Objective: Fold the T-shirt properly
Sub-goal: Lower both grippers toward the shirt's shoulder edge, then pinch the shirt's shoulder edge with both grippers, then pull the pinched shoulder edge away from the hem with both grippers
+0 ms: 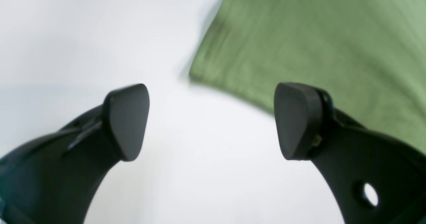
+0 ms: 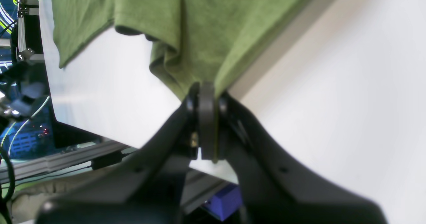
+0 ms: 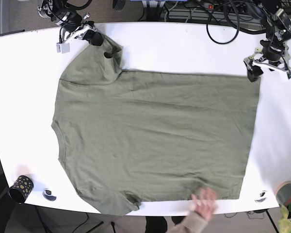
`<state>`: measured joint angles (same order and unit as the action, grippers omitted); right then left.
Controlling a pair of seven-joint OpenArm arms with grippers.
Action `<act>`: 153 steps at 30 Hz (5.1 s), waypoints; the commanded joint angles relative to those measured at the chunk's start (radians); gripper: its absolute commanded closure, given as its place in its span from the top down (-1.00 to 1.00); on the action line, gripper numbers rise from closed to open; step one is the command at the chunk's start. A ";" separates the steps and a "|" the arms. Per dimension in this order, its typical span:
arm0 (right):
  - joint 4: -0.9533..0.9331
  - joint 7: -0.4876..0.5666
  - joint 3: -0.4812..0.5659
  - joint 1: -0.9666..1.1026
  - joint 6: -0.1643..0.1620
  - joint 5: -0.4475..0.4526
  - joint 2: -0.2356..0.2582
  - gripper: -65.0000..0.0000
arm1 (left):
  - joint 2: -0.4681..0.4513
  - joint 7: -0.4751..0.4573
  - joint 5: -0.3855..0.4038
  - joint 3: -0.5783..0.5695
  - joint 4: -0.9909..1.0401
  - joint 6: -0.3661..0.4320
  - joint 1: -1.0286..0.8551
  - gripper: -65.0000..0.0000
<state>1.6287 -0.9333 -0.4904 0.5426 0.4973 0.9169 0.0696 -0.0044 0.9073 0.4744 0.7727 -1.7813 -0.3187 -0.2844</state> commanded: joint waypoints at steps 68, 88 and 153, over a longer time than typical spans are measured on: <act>0.201 0.012 -0.097 0.103 -0.015 -0.038 0.005 -1.00 | -0.068 0.036 0.020 -0.055 0.001 -0.130 -0.036 -1.00; 0.328 0.007 -0.242 0.339 0.056 -0.037 -0.058 -1.00 | -0.104 0.040 0.019 -0.048 -0.160 -0.282 -0.353 -1.00; -0.244 -0.088 -0.109 -0.632 0.091 -0.057 0.143 -1.00 | -0.230 0.120 0.017 -0.140 0.278 -0.172 0.380 -1.00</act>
<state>1.3903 -1.0409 -0.6140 -0.0612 0.5800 0.8490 0.1875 -0.2089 1.0653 0.4793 0.6315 -1.5169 -0.4892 0.0696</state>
